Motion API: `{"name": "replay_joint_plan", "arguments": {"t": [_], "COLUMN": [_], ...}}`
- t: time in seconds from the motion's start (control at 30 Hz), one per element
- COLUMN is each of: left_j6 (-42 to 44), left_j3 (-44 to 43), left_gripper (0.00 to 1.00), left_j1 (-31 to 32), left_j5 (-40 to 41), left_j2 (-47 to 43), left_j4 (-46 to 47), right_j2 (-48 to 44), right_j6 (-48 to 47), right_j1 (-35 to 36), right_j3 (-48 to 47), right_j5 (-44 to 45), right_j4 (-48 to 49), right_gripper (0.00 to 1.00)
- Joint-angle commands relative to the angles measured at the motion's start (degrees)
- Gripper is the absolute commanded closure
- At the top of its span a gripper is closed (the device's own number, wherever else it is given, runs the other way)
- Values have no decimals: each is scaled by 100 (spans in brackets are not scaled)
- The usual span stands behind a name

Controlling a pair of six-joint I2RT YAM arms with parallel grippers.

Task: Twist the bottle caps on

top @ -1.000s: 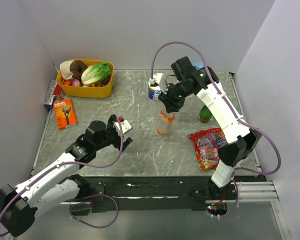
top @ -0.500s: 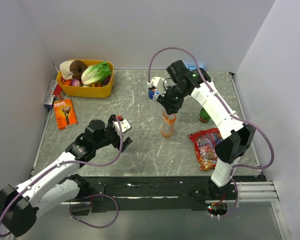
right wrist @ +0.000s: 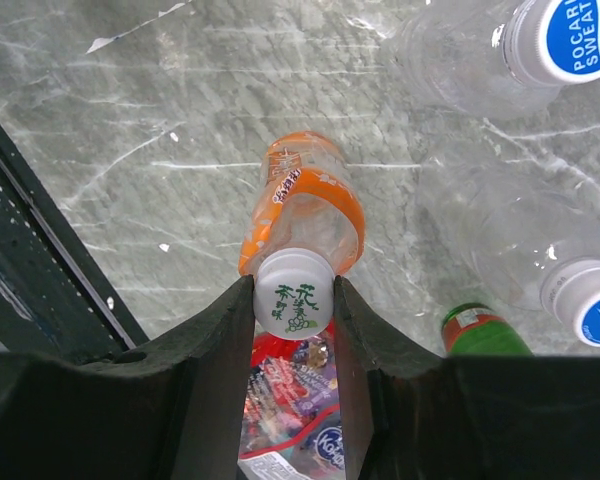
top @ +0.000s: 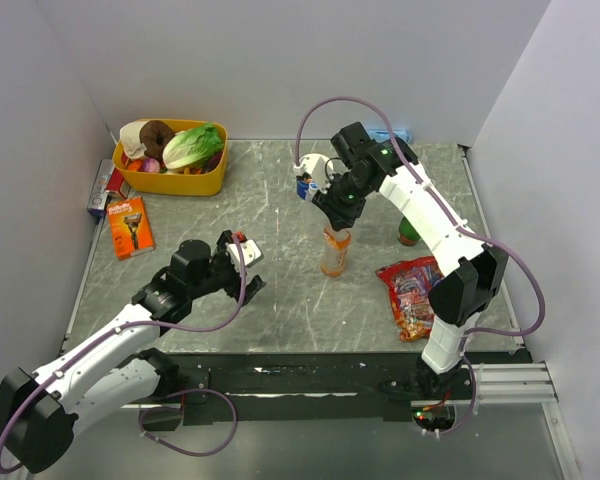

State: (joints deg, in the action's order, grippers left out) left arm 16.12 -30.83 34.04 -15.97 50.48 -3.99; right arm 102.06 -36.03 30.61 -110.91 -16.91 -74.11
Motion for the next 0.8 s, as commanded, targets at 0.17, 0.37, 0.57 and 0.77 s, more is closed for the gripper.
{"name": "replay_joint_plan", "arguments": {"t": [0.17,0.37,0.57,0.77], "left_j6": [-91,-56,-65,-21], "left_j3": [42,33,24,-2], "left_gripper": [4,4,4,4], "left_j1": [-47,-56,-64,-82], "left_j5": [-223,-249,-328,-346], "left_j2": [41,67,67,32], "left_j4": [170,153,144,12], "right_j2": [147,148,147,191], "right_j6": [202,228,246,254], "right_j1": [6,-2,-29,-29], "right_j3": [43,17,26,-53], "right_j5": [47,56,82,73], "right_j4": [168,186,204,212], "right_gripper": [63,51,37,35]}}
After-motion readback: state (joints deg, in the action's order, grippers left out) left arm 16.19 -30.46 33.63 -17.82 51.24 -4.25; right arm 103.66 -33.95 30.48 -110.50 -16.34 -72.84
